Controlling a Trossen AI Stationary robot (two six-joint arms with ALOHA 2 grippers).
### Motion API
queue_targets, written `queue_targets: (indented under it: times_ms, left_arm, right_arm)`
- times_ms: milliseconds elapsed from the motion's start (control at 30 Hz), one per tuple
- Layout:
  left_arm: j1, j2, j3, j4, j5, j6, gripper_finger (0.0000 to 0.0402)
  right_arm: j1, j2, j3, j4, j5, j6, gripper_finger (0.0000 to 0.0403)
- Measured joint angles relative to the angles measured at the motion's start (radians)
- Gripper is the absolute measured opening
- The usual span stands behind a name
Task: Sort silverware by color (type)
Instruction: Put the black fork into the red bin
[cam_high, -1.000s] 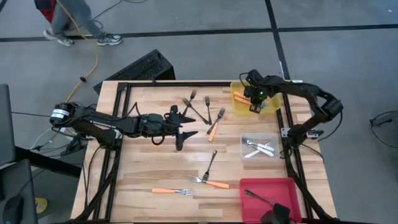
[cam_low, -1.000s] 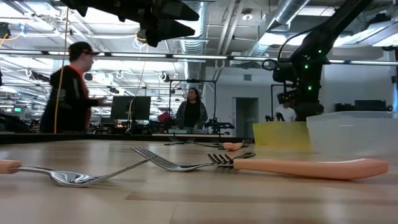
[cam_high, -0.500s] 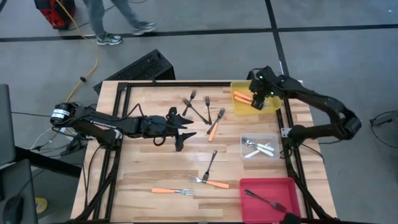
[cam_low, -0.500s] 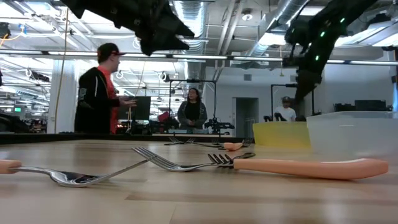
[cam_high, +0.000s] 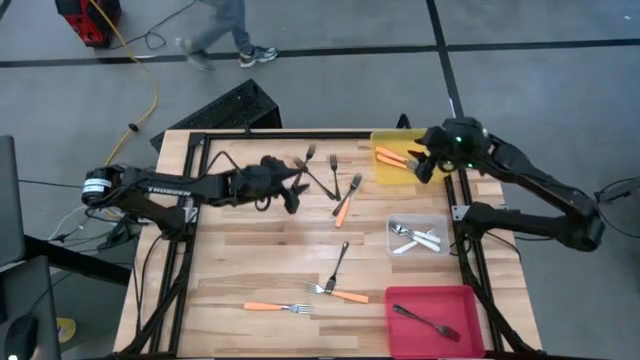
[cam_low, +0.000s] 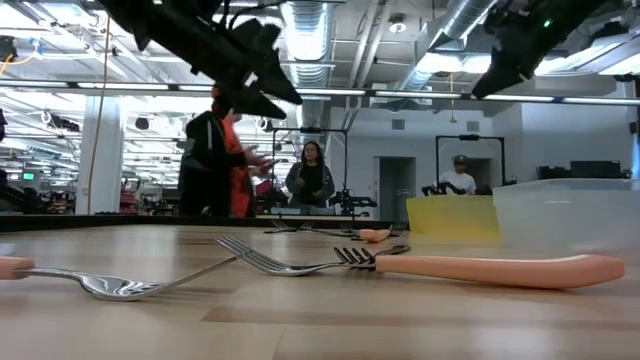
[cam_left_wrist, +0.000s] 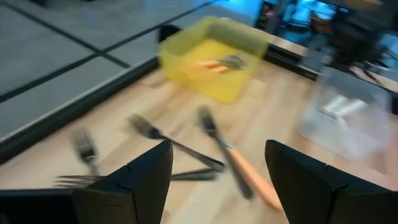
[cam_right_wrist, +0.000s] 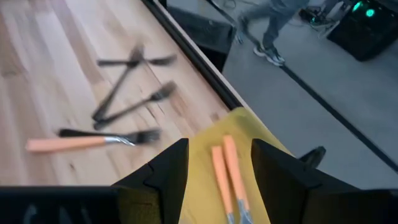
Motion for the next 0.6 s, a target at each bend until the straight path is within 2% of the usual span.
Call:
queue_targets:
  times_ms: [267, 400, 600]
  left_arm:
    - [0.149, 0.0, 0.0, -0.001, 0.026, -0.028, 0.024]
    - [0.172, 0.004, 0.0, -0.001, 0.024, -0.028, 0.024]
    - [0.179, 0.116, -0.001, 0.023, 0.014, -0.033, 0.024]
  right_arm:
    - [0.058, -0.07, 0.0, -0.011, 0.004, 0.088, 0.0198]
    - [0.079, -0.068, 0.0, -0.026, 0.004, 0.098, 0.0198]
    - [0.108, -0.053, 0.0, -0.023, 0.005, 0.098, 0.0198]
